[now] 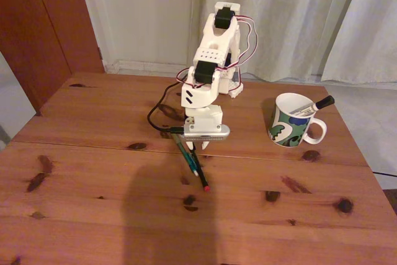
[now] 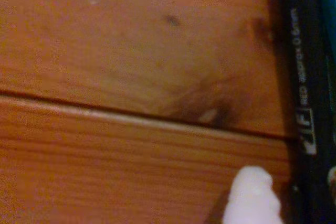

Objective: Clean up the desk and place the pens and markers into the cup

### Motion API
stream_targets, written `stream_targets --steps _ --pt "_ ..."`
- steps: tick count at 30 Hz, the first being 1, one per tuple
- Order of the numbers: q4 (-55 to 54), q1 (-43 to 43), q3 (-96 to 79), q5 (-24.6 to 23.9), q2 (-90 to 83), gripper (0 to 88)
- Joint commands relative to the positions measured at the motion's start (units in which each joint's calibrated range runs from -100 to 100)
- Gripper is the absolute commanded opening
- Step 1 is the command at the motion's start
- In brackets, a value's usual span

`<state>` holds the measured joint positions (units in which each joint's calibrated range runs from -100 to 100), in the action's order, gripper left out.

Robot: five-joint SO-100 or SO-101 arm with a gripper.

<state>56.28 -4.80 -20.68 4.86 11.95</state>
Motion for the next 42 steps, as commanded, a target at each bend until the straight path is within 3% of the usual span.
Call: stream_targets --steps 1,28,33,42 --pt "-0.5 -1.0 2.6 0.9 -0.2 11.5" --pt "-0.6 -3.4 -0.7 1.6 1.0 11.4" --pt "-0.6 -3.4 -0.7 1.6 1.0 0.0" --pt "-0.6 -2.7 -0.7 1.1 -1.2 0.9"
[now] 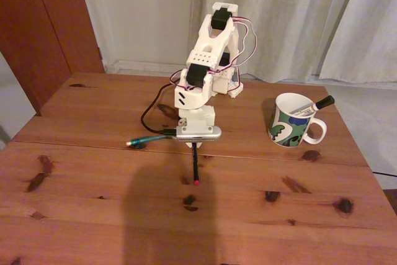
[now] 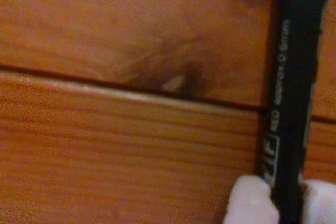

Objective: Clean up the desk and place the pens and markers into the cup

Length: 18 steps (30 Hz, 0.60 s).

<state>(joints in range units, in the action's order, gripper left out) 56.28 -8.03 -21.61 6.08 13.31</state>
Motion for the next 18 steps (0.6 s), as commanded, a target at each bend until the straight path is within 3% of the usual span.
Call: stream_targets --steps 1,12,18 --pt "-0.5 0.6 0.2 -0.1 -3.9 0.9" --pt "-0.7 3.0 -9.7 -1.9 -30.6 0.8" --pt "-0.8 8.3 -16.3 -9.1 -45.5 0.8"
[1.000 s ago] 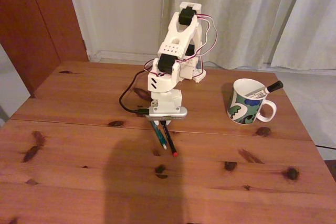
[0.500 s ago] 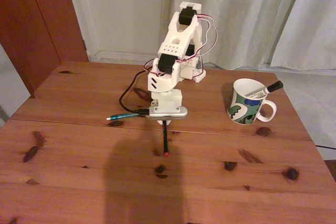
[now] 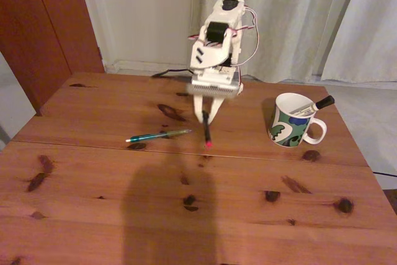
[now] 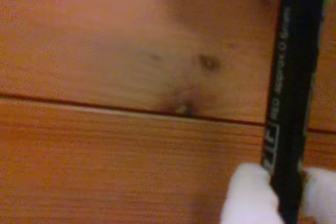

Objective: Clean up the desk and place the pens and markers into the cup

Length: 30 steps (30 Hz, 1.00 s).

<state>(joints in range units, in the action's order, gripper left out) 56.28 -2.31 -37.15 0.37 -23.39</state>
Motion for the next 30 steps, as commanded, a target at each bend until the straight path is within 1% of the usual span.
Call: stream_targets --steps 1,3,5,8,13,16,21,27,30 --pt "-1.3 3.8 -1.3 -5.0 -10.8 0.8" --pt "-4.4 6.5 -2.7 -8.5 -14.4 0.8" --pt "-10.0 9.3 -4.8 -11.9 -17.1 0.8" --pt "-19.7 12.5 -7.9 -15.2 -19.9 0.7" --pt "-33.0 16.1 -12.4 -16.3 -20.9 0.7" --pt "-38.5 18.2 -14.6 -16.4 -21.0 0.7" --pt "-41.3 21.9 -15.9 -19.3 -21.7 0.7" --pt "-40.6 25.4 -16.2 -21.2 -25.5 0.7" --pt "-40.6 27.0 -18.3 -21.2 -29.4 0.7"
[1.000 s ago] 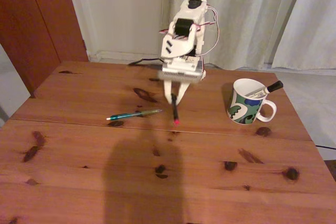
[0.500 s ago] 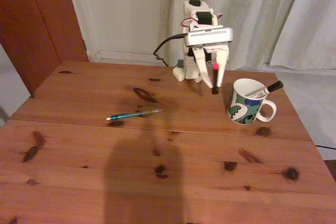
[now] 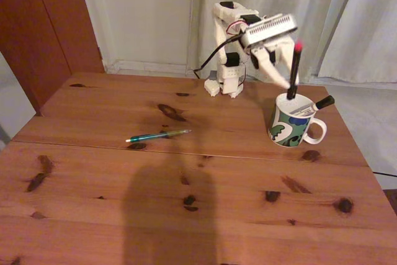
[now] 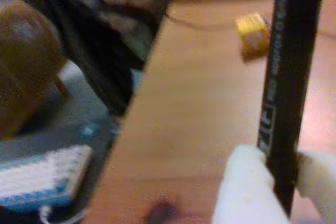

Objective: Clean up the desk and place the pens and markers into the cup

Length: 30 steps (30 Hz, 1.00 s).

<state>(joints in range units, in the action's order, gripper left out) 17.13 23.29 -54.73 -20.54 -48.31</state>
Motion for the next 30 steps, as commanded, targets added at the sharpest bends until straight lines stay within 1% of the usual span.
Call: stream_targets --steps 1,10,16,19,26,30 --pt "-1.4 1.8 -1.7 -0.3 -5.5 0.7" --pt "-2.3 2.6 -10.4 -0.3 -9.5 0.7" --pt "-2.3 4.3 -9.9 -0.8 -9.7 0.7" --pt "-1.6 5.7 -10.1 0.8 -9.7 0.7" --pt "-1.2 5.3 -10.9 6.8 -9.2 0.8" --pt "3.4 5.0 -10.9 10.1 -9.7 0.8"
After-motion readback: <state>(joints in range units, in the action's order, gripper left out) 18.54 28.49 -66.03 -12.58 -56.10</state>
